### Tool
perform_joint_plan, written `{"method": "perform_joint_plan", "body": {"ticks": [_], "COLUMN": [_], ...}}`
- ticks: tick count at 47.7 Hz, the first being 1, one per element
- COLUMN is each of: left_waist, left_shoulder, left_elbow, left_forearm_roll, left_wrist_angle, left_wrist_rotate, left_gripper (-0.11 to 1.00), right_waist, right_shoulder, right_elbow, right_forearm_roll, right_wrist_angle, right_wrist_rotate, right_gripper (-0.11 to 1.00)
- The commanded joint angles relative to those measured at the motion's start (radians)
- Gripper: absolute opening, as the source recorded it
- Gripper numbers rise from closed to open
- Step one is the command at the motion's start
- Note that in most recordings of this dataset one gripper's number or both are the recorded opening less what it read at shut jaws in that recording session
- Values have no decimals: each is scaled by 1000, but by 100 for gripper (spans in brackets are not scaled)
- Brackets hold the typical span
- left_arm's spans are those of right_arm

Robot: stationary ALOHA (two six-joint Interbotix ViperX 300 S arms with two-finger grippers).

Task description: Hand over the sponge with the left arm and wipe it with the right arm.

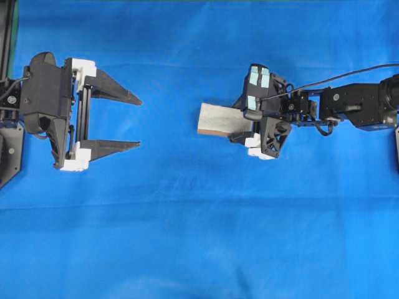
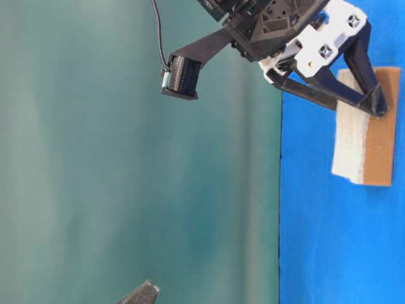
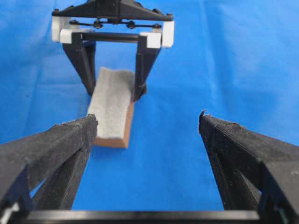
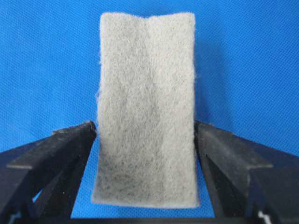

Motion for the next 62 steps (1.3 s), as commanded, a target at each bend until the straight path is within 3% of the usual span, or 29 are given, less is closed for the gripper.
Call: {"method": "perform_joint_plan", "body": {"ticks": [1,17,36,62], "left_waist": [-2,-2,-2,-2], "left_shoulder": [-3,-3,-3,-48], "left_elbow": [-12,-12,-12,-9], "left_forearm_roll": [2,2,2,2], "left_wrist_angle": [-14,-14,-12,-3], "left_wrist_rotate": [3,3,3,-3], "left_gripper": [87,87,87,87], "right_waist": [2,2,3,12], "right_shoulder": [-21,-153,-460,-535], "right_elbow": [-17,-29,-15,9], "right_forearm_roll": [0,-3,-11,-11], "right_wrist_angle": [9,94,233,252], "right_wrist_rotate": [0,-14,-15,-11], "right_gripper": [74,74,74,74]}}
